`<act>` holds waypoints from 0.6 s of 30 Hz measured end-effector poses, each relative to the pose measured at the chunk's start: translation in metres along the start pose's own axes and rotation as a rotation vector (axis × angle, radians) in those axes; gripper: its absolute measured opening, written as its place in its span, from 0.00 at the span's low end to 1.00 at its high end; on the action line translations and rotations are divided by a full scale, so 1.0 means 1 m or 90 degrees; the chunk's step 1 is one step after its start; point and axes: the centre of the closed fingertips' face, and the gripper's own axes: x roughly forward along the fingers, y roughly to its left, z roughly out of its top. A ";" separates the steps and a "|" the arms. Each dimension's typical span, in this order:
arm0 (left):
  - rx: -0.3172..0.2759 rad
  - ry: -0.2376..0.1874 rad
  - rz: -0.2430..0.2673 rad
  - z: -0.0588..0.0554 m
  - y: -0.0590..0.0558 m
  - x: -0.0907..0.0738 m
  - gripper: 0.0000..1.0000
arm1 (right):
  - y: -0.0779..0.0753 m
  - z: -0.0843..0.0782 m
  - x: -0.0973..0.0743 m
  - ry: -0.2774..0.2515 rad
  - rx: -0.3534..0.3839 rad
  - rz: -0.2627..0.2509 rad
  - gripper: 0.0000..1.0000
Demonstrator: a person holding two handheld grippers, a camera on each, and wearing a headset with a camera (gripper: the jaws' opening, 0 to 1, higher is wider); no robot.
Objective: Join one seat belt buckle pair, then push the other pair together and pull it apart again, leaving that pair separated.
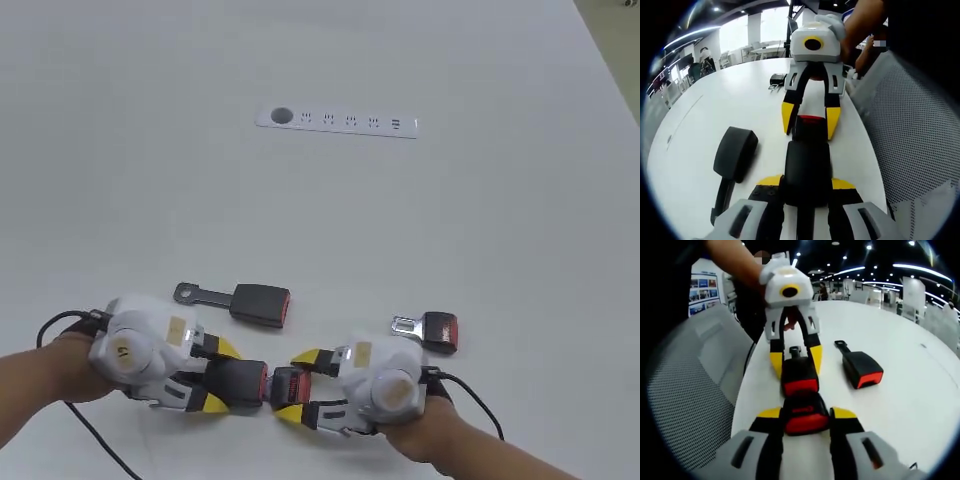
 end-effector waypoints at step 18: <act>-0.031 -0.028 0.000 0.002 -0.001 0.000 0.34 | 0.001 0.000 -0.002 -0.024 0.025 -0.010 0.35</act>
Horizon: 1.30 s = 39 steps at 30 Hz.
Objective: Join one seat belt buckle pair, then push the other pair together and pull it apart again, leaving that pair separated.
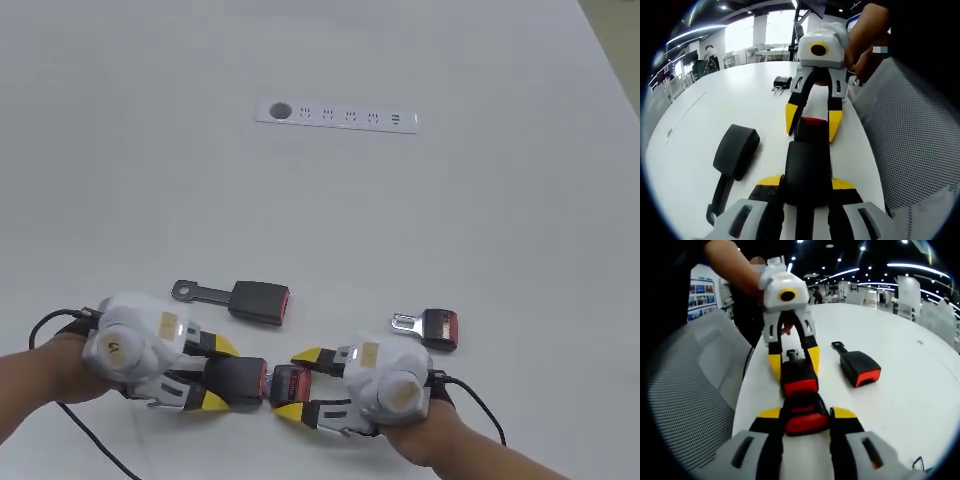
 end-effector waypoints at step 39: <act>-0.122 -0.059 0.136 0.025 0.024 -0.039 0.72 | -0.030 0.004 -0.074 -0.009 0.001 -0.061 0.75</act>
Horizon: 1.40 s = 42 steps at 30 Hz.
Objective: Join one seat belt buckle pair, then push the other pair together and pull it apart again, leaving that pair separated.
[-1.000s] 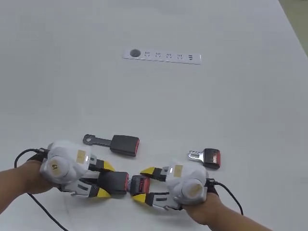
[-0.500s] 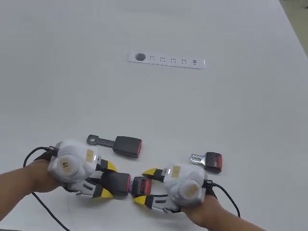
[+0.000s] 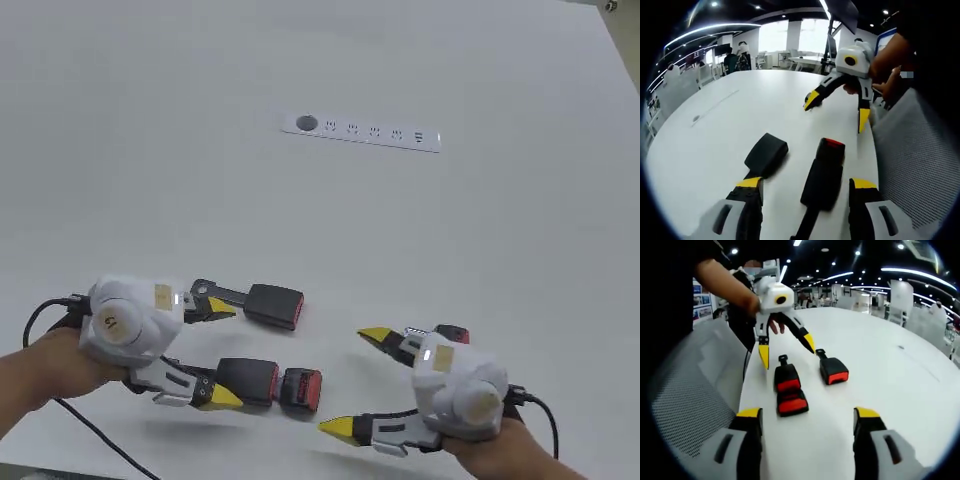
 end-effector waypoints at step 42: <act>0.178 0.133 -0.063 0.007 0.067 0.059 0.45 | -0.098 -0.093 -0.064 0.139 -0.006 0.000 0.57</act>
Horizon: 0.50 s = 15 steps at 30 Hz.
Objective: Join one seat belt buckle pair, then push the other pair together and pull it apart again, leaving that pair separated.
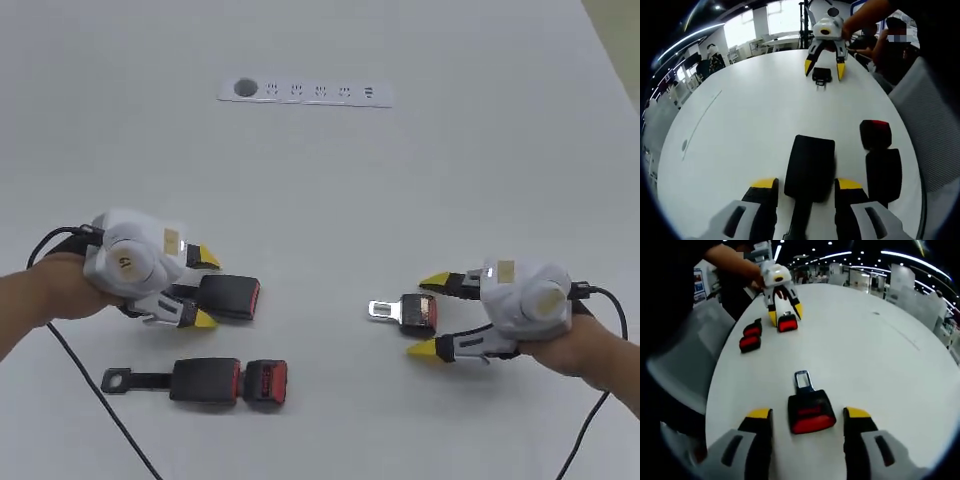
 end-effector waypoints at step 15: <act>-0.008 0.004 -0.006 0.000 0.000 0.001 0.35 | -0.006 0.002 0.002 -0.026 -0.030 -0.004 0.37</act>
